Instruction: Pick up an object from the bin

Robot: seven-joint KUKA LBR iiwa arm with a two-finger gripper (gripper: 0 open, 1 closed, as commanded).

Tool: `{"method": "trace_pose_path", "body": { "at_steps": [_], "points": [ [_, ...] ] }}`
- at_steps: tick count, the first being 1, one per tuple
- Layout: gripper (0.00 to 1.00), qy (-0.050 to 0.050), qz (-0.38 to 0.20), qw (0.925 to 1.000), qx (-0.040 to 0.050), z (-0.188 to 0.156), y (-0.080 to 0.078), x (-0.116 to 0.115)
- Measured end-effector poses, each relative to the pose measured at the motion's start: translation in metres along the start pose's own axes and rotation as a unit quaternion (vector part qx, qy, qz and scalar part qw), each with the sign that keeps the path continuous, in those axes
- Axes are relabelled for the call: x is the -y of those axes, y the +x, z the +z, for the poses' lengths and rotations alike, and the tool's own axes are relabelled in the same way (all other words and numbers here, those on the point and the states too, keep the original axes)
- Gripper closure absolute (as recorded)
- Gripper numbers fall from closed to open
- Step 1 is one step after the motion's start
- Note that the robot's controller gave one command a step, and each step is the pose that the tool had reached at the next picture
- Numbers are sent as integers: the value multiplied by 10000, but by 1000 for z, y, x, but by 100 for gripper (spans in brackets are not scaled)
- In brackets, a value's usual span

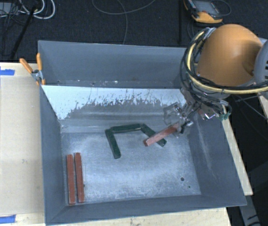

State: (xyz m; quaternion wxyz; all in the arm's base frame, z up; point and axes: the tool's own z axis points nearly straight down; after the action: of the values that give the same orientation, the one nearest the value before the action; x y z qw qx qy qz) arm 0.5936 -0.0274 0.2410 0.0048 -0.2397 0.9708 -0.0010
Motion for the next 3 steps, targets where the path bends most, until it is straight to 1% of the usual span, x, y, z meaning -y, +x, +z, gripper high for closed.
{"method": "trace_pose_path", "body": {
  "at_steps": [1, 2, 3],
  "points": [
    [0, -22, 17, 10000, -34, 4, 2, 0],
    [0, -56, -873, 9961, -67, 129, -29, -58],
    [0, -46, -896, 9960, -63, 175, -23, -65]
  ]
}}
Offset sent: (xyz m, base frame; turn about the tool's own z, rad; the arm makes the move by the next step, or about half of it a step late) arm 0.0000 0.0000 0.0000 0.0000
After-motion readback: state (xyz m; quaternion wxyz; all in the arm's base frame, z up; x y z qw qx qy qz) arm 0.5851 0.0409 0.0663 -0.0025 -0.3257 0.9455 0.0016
